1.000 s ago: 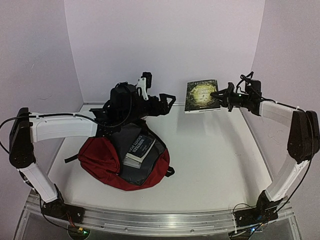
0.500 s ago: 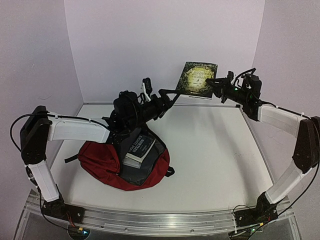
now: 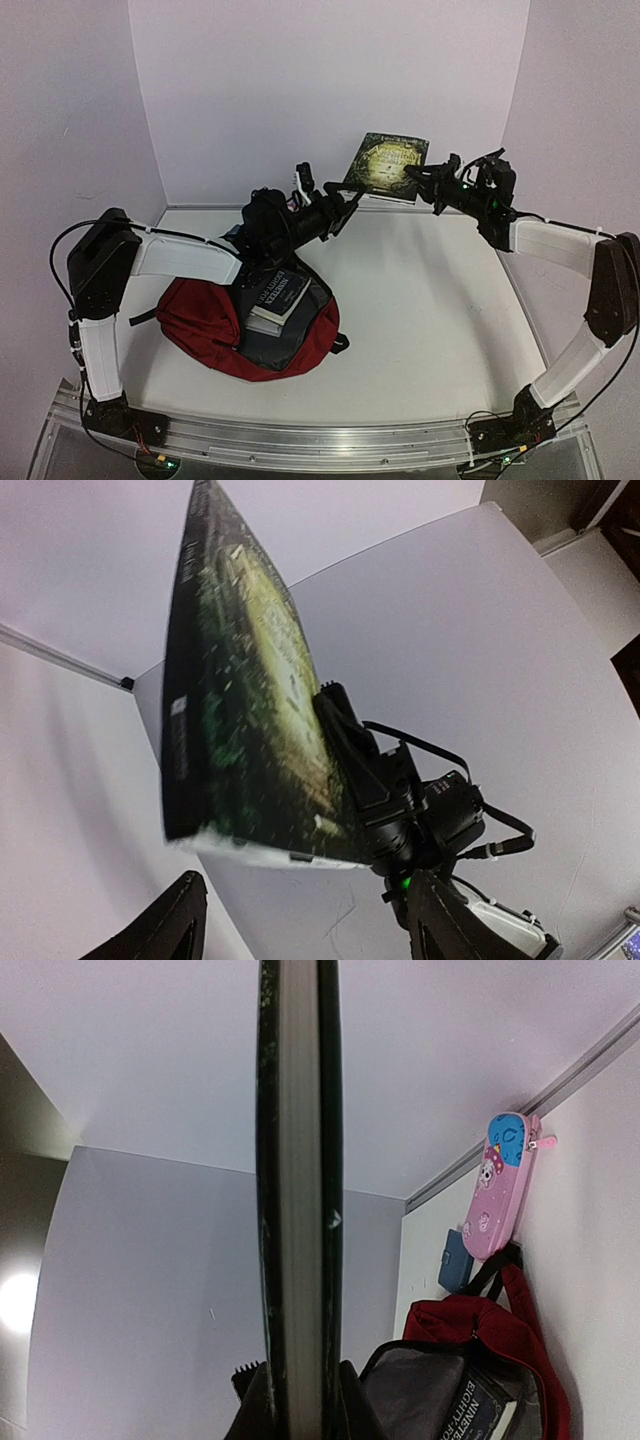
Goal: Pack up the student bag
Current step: Pick up the book from the center of the board.
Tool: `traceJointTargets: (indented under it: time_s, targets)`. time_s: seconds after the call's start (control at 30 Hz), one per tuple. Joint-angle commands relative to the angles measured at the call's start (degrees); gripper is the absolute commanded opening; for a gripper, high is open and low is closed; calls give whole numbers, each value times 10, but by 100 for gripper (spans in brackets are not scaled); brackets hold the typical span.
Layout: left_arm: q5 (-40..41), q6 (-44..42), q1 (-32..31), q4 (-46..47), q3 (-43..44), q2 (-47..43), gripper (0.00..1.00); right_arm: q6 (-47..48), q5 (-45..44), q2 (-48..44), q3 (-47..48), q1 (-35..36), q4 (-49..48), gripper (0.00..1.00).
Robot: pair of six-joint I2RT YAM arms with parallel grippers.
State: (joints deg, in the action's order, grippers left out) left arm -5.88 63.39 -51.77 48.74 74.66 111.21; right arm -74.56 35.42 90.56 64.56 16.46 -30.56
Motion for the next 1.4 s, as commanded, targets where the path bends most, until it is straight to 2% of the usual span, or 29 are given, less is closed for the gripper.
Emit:
traceJointTargets:
  time_s: [0.0,0.07,0.2,0.4,0.43,0.5,0.57,0.67,0.73,0.8,0.9,0.93,1.03,1.13,1.23,1.37]
  targets:
    - [-19,22,12,74,30,20,67,-6,6,-35,0,14,-97,0]
    - [-25,24,14,82,35,27,64,-3,7,-35,-5,16,-98,0]
    - [-33,30,19,85,45,36,49,3,12,-33,-11,23,-102,0]
    - [-42,33,24,92,34,31,20,46,29,-39,-19,26,-100,17]
    - [-42,32,24,93,29,29,16,54,33,-41,-22,26,-99,22]
    - [-42,30,25,94,18,20,8,69,43,-43,-26,26,-96,44]
    - [-46,28,28,97,3,9,1,90,64,-46,-26,21,-82,58]
    - [-57,18,32,85,-25,-17,0,114,106,-54,-27,-3,-51,80]
    - [-73,0,35,72,-47,-40,0,143,145,-59,-24,-32,-17,91]
    - [-97,-24,36,35,-63,-68,0,201,199,-66,-16,-68,47,98]
    - [-133,-77,37,-52,-82,-112,0,334,264,-86,1,-127,193,98]
    - [-147,-94,37,-85,-86,-126,0,397,274,-93,9,-142,257,98]
    - [-207,-169,37,-186,-79,-162,0,647,255,-110,73,-160,544,98]
    - [-283,-233,40,-278,-56,-179,0,819,232,-110,132,-160,729,98]
    - [-323,-281,41,-371,-33,-191,0,927,222,-103,161,-160,831,98]
    - [-377,-326,43,-418,-26,-210,0,1016,243,-80,180,-160,928,98]
